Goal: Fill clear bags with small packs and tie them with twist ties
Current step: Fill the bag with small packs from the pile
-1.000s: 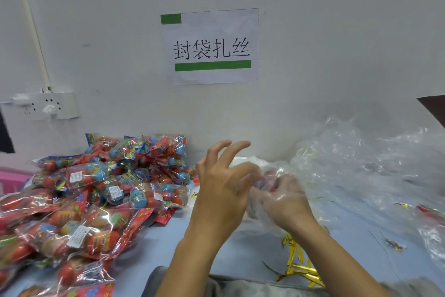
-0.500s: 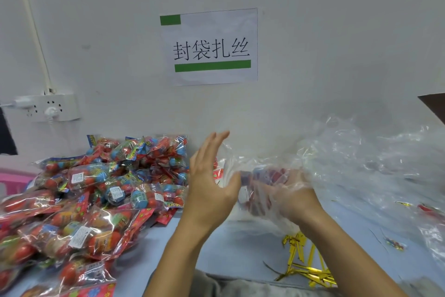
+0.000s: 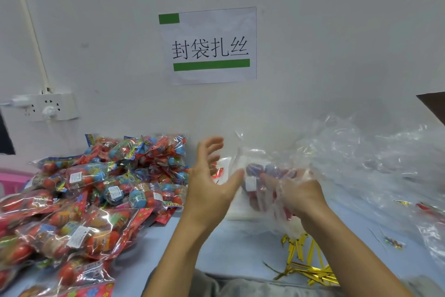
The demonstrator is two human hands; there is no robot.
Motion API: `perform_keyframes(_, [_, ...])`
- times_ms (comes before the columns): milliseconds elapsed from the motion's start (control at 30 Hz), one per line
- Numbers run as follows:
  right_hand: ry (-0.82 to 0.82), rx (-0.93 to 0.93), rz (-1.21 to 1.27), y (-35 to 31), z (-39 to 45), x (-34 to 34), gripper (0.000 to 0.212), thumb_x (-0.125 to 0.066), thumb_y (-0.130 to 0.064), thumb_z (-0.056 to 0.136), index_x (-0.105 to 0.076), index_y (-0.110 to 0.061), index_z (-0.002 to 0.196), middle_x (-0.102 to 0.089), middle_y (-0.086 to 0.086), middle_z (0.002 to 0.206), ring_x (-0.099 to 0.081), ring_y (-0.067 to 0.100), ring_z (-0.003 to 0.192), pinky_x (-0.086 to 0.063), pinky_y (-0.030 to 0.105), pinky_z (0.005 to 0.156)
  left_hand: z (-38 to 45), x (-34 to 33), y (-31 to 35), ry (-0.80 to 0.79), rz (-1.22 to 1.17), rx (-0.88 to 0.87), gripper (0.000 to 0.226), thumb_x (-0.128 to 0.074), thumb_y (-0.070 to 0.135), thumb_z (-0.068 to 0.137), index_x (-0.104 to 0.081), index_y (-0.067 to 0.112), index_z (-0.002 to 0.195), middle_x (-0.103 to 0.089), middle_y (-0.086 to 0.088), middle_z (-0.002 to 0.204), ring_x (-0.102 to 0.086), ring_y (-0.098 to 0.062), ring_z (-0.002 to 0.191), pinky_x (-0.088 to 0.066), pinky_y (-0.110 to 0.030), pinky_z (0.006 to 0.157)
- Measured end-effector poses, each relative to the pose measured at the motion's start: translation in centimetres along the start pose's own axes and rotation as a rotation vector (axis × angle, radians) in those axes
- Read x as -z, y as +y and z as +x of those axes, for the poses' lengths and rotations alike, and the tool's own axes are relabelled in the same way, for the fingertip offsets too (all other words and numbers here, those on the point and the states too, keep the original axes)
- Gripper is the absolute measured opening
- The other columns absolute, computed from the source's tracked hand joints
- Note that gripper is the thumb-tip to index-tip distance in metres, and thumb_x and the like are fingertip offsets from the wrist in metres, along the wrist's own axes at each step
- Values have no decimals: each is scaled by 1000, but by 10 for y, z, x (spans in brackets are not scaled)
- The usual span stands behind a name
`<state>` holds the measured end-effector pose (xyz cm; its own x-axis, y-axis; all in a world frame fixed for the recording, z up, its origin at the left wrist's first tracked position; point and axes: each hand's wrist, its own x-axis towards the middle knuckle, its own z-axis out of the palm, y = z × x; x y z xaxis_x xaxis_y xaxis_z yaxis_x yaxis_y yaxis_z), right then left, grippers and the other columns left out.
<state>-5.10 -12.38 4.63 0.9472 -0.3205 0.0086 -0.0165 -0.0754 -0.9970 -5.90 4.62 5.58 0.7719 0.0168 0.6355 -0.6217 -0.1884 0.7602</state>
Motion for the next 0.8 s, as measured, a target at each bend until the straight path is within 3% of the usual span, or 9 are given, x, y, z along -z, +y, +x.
perform_keyframes(133, [-30,7,170,-2,5,6,25,-78,-13,88,-69,11,88,-61,15,62,-58,23,51,-41,23,49,2,-3,-4,166,-173,344,27,-64,37,93,-51,37,116,-58,7,125,-56,-4,108,-45,-26,87])
perform_keyframes(233, [-105,-37,220,4,6,-1,14,-68,1,92,-66,14,97,-51,18,78,-43,30,73,-31,41,66,-3,-13,-13,121,-360,586,40,-61,53,88,-50,35,122,-59,5,126,-60,-23,114,-50,-39,94])
perform_keyframes(333, [-182,-60,299,1,-4,-14,13,-75,-10,89,-73,3,91,-60,22,88,-49,38,77,-36,47,76,-9,-29,-17,136,-546,621,71,-69,62,70,-48,27,129,-69,-4,114,-70,-28,102,-58,-45,86])
perform_keyframes(467, [-261,-137,549,0,-10,-25,42,-83,-18,74,-73,5,107,-71,27,108,-67,43,97,-53,54,89,-10,-47,-17,262,-697,571,93,-78,57,54,-38,27,133,-67,-7,115,-73,-19,89,-59,-39,77])
perform_keyframes(533, [-265,-157,617,0,-10,-28,32,-73,-7,86,-70,8,114,-73,27,102,-71,37,84,-61,55,75,-10,-51,-17,295,-758,560,97,-79,51,54,-34,28,136,-69,-8,116,-74,-18,88,-59,-34,68])
perform_keyframes(600, [-257,-171,665,1,-10,-28,21,-68,-1,89,-72,7,108,-69,18,77,-64,24,56,-60,41,53,-10,-51,-18,314,-808,561,106,-84,52,51,-32,30,141,-71,-9,115,-75,-20,88,-59,-35,68])
perform_keyframes(633, [-238,-170,684,2,-8,-27,14,-66,3,89,-72,3,102,-66,14,72,-60,22,53,-59,39,51,-10,-50,-19,312,-826,568,112,-86,55,50,-31,28,144,-72,-9,113,-74,-23,89,-59,-38,71])
perform_keyframes(733, [-161,-128,655,2,-5,-27,23,-55,15,91,-71,-1,97,-68,17,81,-63,28,66,-56,52,80,-11,-48,-20,210,-853,639,104,-76,63,61,-44,8,142,-72,-15,116,-71,-30,103,-56,-47,91])
perform_keyframes(800, [-175,-126,625,1,-8,-30,15,-61,9,92,-71,3,102,-67,16,76,-64,24,58,-57,49,76,-12,-51,-20,97,-890,624,75,-73,60,66,-69,8,120,-71,-16,117,-69,-32,109,-48,-52,104])
